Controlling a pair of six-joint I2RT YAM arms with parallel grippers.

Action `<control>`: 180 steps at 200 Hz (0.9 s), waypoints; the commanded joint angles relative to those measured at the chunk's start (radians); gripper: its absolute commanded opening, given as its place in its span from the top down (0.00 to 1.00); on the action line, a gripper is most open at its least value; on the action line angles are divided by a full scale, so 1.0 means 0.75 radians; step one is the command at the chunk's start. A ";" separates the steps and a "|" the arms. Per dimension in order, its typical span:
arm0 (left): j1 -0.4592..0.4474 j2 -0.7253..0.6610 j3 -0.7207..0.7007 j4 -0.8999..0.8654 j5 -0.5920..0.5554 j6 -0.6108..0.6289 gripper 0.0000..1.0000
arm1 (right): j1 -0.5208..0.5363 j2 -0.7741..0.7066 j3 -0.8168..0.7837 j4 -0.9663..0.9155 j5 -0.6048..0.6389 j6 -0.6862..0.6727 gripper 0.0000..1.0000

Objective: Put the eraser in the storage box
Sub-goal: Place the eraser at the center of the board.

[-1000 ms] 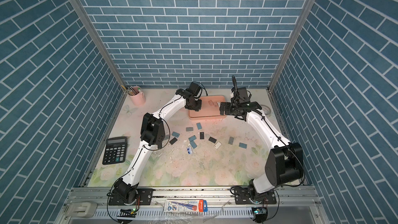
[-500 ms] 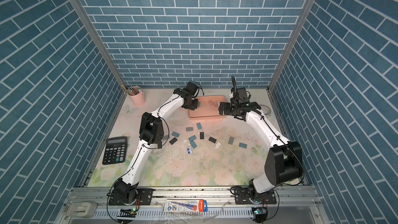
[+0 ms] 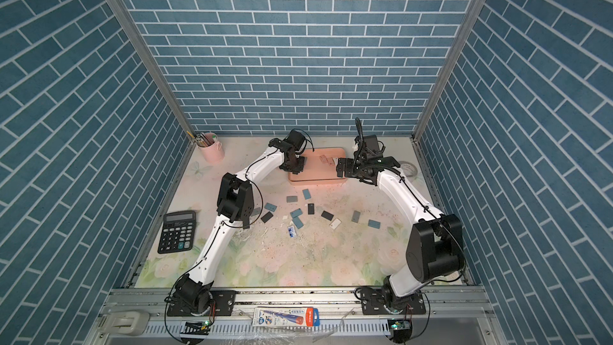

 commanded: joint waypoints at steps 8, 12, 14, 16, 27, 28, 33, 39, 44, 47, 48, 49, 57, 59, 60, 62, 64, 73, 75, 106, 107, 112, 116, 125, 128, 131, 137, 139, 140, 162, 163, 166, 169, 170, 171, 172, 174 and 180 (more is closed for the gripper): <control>0.012 0.029 0.031 -0.054 -0.003 0.007 0.64 | -0.004 0.010 0.009 0.005 -0.011 0.058 0.01; 0.013 0.027 0.035 -0.056 0.000 0.006 0.61 | -0.003 0.010 0.011 0.002 -0.011 0.057 0.01; 0.013 0.027 0.038 -0.058 -0.001 0.007 0.60 | -0.005 0.010 0.012 0.001 -0.011 0.057 0.02; 0.013 0.025 0.039 -0.057 0.001 0.007 0.59 | -0.005 0.010 0.013 -0.001 -0.010 0.058 0.01; 0.012 0.019 0.051 -0.066 0.012 0.001 0.50 | -0.005 0.009 0.017 -0.008 -0.006 0.056 0.01; 0.012 0.017 0.052 -0.066 0.014 0.001 0.50 | -0.005 0.010 0.017 -0.008 -0.006 0.056 0.01; 0.012 0.011 0.058 -0.068 0.018 -0.003 0.49 | -0.004 0.008 0.019 -0.014 -0.002 0.055 0.02; 0.012 0.002 0.059 -0.069 0.027 -0.010 0.49 | -0.004 0.006 0.021 -0.023 0.005 0.054 0.02; 0.012 -0.009 0.058 -0.067 0.031 -0.015 0.49 | -0.005 0.006 0.024 -0.034 0.011 0.054 0.02; 0.011 -0.016 0.056 -0.065 0.032 -0.017 0.49 | -0.004 0.006 0.026 -0.041 0.019 0.054 0.02; 0.011 -0.018 0.055 -0.063 0.034 -0.018 0.49 | -0.003 0.006 0.027 -0.045 0.020 0.054 0.01; 0.012 -0.021 0.054 -0.063 0.035 -0.020 0.49 | -0.004 0.007 0.028 -0.048 0.022 0.053 0.02; 0.013 -0.039 0.047 -0.055 0.048 -0.026 0.49 | -0.004 0.005 0.034 -0.071 0.038 0.052 0.01; 0.013 -0.044 0.046 -0.053 0.052 -0.027 0.48 | -0.005 0.003 0.035 -0.076 0.041 0.052 0.02; 0.013 -0.047 0.046 -0.052 0.055 -0.028 0.48 | -0.006 0.004 0.034 -0.079 0.041 0.051 0.02; 0.011 -0.053 0.045 -0.049 0.057 -0.029 0.48 | -0.006 0.002 0.035 -0.087 0.042 0.052 0.02; 0.012 -0.057 0.043 -0.047 0.062 -0.031 0.47 | -0.005 0.000 0.035 -0.091 0.042 0.050 0.01; 0.009 -0.079 0.040 -0.039 0.078 -0.039 0.44 | -0.006 -0.010 0.029 -0.116 0.092 0.048 0.02; 0.010 -0.084 0.041 -0.037 0.083 -0.040 0.44 | -0.008 -0.011 0.027 -0.123 0.098 0.048 0.02; -0.001 -0.173 0.043 -0.033 0.130 -0.051 0.36 | -0.027 -0.063 -0.056 -0.218 0.176 0.077 0.07; -0.003 -0.179 0.041 -0.033 0.132 -0.052 0.36 | -0.028 -0.065 -0.060 -0.220 0.177 0.080 0.07; -0.007 -0.199 0.037 -0.028 0.139 -0.052 0.34 | -0.029 -0.078 -0.087 -0.228 0.187 0.088 0.09; -0.011 -0.218 0.028 -0.024 0.148 -0.054 0.33 | -0.031 -0.086 -0.108 -0.232 0.195 0.095 0.10; -0.020 -0.264 0.005 -0.007 0.166 -0.055 0.26 | -0.033 -0.106 -0.158 -0.247 0.210 0.111 0.13; -0.024 -0.281 -0.005 0.000 0.171 -0.056 0.22 | -0.033 -0.111 -0.175 -0.251 0.215 0.115 0.13; -0.026 -0.297 -0.017 0.010 0.178 -0.057 0.20 | -0.033 -0.117 -0.190 -0.255 0.219 0.119 0.13; -0.033 -0.333 -0.041 0.028 0.193 -0.057 0.16 | -0.033 -0.127 -0.228 -0.260 0.224 0.127 0.14; -0.034 -0.341 -0.053 0.035 0.198 -0.058 0.15 | -0.033 -0.129 -0.238 -0.262 0.224 0.130 0.14; -0.035 -0.349 -0.058 0.038 0.201 -0.058 0.14 | -0.033 -0.130 -0.246 -0.263 0.225 0.132 0.14; -0.058 -0.481 -0.182 0.106 0.247 -0.074 0.00 | -0.033 -0.126 -0.355 -0.270 0.208 0.165 0.16; -0.058 -0.487 -0.188 0.110 0.250 -0.073 0.00 | -0.033 -0.124 -0.359 -0.269 0.208 0.166 0.17; -0.063 -0.505 -0.207 0.118 0.258 -0.076 0.00 | -0.033 -0.120 -0.372 -0.266 0.204 0.170 0.17; -0.066 -0.524 -0.228 0.128 0.265 -0.077 0.00 | -0.033 -0.114 -0.383 -0.263 0.201 0.175 0.18; -0.068 -0.531 -0.234 0.132 0.267 -0.077 0.00 | -0.033 -0.112 -0.387 -0.262 0.200 0.177 0.18; -0.068 -0.538 -0.241 0.135 0.270 -0.078 0.00 | -0.031 -0.110 -0.391 -0.261 0.200 0.179 0.18; -0.070 -0.544 -0.249 0.137 0.273 -0.079 0.00 | -0.031 -0.108 -0.394 -0.260 0.198 0.181 0.18; -0.072 -0.556 -0.262 0.144 0.278 -0.079 0.00 | -0.031 -0.105 -0.400 -0.258 0.195 0.182 0.18; -0.083 -0.597 -0.308 0.167 0.291 -0.083 0.01 | -0.027 -0.091 -0.416 -0.251 0.193 0.190 0.19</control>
